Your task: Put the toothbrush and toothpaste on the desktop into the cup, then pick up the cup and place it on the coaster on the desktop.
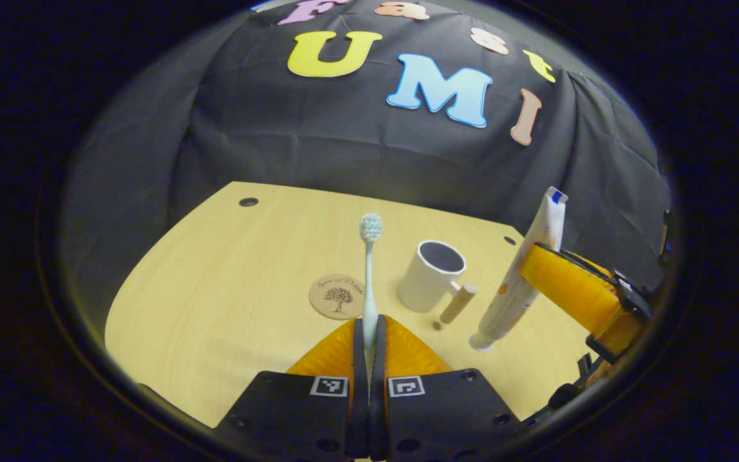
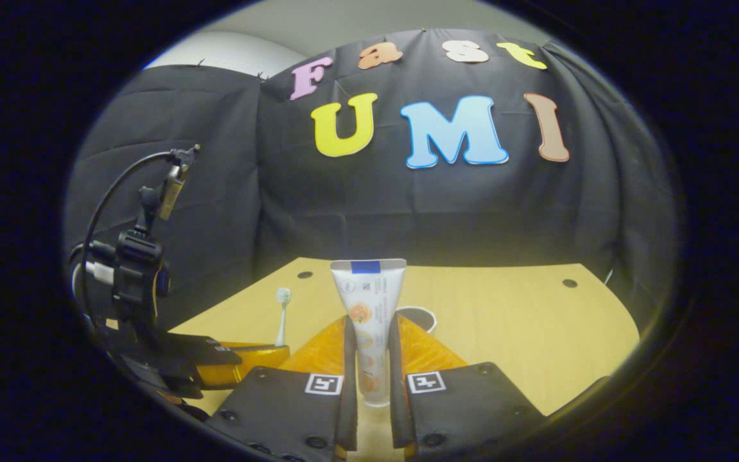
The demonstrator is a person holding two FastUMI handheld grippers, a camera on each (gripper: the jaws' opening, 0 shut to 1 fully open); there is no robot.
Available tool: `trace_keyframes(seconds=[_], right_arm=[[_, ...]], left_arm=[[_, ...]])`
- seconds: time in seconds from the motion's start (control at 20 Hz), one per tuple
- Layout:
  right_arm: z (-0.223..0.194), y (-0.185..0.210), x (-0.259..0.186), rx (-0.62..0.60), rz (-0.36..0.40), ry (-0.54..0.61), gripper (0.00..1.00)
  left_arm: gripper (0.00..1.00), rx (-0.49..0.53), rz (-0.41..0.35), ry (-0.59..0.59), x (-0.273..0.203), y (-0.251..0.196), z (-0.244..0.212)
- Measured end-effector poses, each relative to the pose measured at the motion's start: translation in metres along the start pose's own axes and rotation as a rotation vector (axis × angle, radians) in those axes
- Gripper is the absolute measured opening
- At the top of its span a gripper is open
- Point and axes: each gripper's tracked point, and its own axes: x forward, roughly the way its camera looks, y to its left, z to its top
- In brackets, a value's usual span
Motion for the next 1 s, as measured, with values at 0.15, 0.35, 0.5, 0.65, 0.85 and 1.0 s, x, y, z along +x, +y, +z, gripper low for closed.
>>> trace_keyframes(seconds=[0.15, 0.35, 0.5, 0.65, 0.85, 1.0], right_arm=[[0.021, -0.004, 0.016, 0.005, 0.002, -0.036, 0.23], [0.044, -0.015, 0.040, 0.025, -0.007, -0.106, 0.23], [0.054, -0.030, 0.058, 0.033, -0.041, -0.151, 0.23], [0.055, -0.039, 0.077, 0.057, -0.056, -0.171, 0.23], [0.018, -0.052, 0.114, 0.058, -0.080, -0.076, 0.23], [-0.007, -0.058, 0.128, 0.071, -0.101, -0.005, 0.23]], left_arm=[[0.09, 0.042, -0.030, -0.074, 0.001, -0.013, 0.028], [0.07, 0.028, -0.073, -0.158, 0.010, -0.028, 0.060], [0.08, 0.045, -0.083, -0.220, 0.013, -0.031, 0.079], [0.07, 0.057, -0.089, -0.251, 0.013, -0.034, 0.088], [0.08, 0.059, -0.089, -0.263, 0.012, -0.033, 0.092], [0.08, 0.064, -0.091, -0.270, 0.011, -0.031, 0.094]])
